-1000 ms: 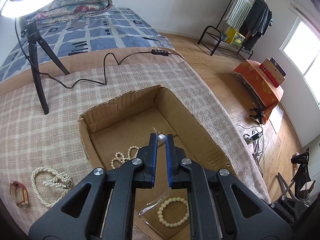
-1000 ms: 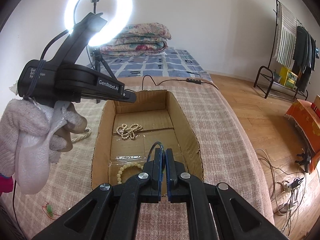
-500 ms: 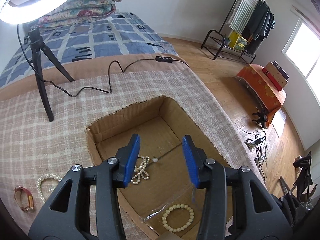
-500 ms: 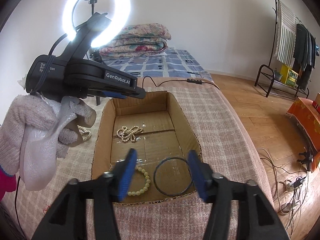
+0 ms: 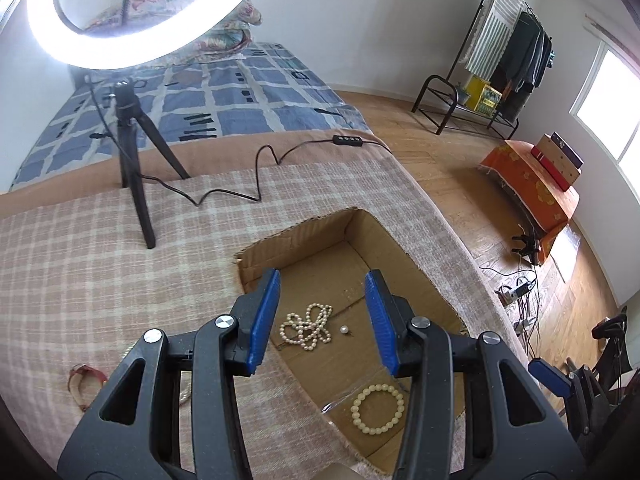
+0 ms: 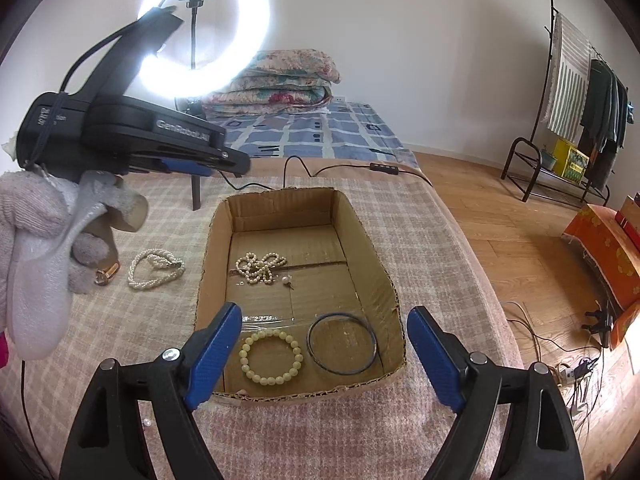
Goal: Organize jewelry
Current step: 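Lift both tools from the box and move toward the green pendant and pearl earring, then close right tool on white pearl earring while left tool lowers to green pendant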
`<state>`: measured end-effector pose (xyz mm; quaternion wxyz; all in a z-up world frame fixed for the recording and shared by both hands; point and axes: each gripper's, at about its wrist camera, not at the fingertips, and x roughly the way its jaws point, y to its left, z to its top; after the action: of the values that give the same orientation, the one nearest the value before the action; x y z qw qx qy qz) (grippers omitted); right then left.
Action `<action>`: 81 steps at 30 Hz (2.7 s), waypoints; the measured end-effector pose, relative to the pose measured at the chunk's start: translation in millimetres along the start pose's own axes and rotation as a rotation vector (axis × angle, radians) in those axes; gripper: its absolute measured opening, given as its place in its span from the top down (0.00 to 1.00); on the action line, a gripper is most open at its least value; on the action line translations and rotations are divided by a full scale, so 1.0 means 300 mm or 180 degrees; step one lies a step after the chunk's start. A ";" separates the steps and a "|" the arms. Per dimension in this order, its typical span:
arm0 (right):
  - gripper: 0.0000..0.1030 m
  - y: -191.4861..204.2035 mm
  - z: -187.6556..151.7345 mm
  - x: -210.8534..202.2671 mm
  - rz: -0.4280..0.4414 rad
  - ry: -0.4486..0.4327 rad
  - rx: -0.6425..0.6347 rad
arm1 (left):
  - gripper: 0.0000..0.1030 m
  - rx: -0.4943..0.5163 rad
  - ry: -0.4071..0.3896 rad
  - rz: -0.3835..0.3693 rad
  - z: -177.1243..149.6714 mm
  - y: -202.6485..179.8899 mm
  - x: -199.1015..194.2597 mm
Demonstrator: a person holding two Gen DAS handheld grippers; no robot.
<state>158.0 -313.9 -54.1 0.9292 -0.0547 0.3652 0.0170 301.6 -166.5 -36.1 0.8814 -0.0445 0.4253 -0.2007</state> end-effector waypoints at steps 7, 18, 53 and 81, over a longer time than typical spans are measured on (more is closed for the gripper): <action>0.16 0.009 -0.004 -0.036 -0.0063 -0.0103 0.0035 | 0.57 0.0047 -0.0109 0.0091 -0.019 0.047 -0.130; 0.16 0.072 -0.023 -0.090 0.0045 -0.0242 -0.0136 | 0.57 0.0081 -0.0207 0.0195 -0.120 0.159 -0.360; 0.68 0.326 -0.232 -0.005 0.1222 0.1053 0.0009 | 0.57 -0.0560 0.0797 -0.0286 -0.740 0.340 -0.407; 0.82 0.364 -0.301 0.222 0.1459 0.1739 0.0638 | 0.61 -0.0494 0.1321 -0.0331 -0.860 0.235 -0.212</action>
<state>137.9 -216.1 -175.0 0.7702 0.1173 0.6024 0.1736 90.5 -53.3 -170.9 0.7574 -0.0918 0.6088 -0.2173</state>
